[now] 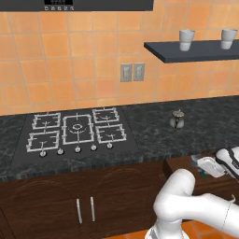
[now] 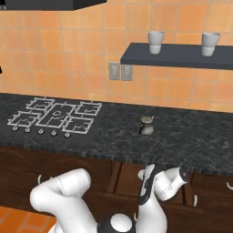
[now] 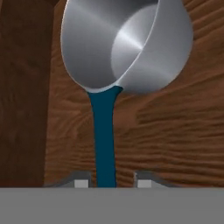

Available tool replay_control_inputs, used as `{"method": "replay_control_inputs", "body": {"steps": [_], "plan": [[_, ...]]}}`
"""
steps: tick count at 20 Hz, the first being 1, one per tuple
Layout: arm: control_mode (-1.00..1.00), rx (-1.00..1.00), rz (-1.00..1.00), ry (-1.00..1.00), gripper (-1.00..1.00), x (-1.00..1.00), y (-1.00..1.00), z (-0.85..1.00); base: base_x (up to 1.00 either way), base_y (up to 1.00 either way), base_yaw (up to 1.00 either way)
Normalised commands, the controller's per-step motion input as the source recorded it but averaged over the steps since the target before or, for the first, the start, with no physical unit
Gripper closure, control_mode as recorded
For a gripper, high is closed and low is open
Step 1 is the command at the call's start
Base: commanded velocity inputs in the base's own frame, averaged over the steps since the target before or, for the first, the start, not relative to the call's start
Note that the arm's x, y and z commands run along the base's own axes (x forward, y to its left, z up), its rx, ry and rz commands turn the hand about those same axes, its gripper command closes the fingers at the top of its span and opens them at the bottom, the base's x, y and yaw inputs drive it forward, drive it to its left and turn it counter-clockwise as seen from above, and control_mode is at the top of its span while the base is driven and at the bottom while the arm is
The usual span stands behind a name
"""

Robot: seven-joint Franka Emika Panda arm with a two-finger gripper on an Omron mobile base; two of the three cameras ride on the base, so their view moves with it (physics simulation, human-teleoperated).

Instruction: Pick the measuring cup from the drawer and place it on the counter.

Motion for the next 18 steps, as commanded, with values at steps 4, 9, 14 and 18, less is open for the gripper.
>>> {"method": "replay_control_inputs", "body": {"steps": [4,9,14,18], "plan": [[-1.00,0.00,0.00,0.00,1.00,-0.33,-0.18,0.12,0.00,0.00,0.00],[-1.00,0.00,0.00,0.02,1.00,-0.58,-0.23,0.81,0.00,0.00,0.00],[-1.00,-0.11,0.21,0.03,1.00,-0.24,0.00,0.98,0.00,0.00,0.00],[-1.00,-0.23,0.38,0.07,1.00,-0.68,-0.02,0.61,0.00,0.00,0.00]]}}
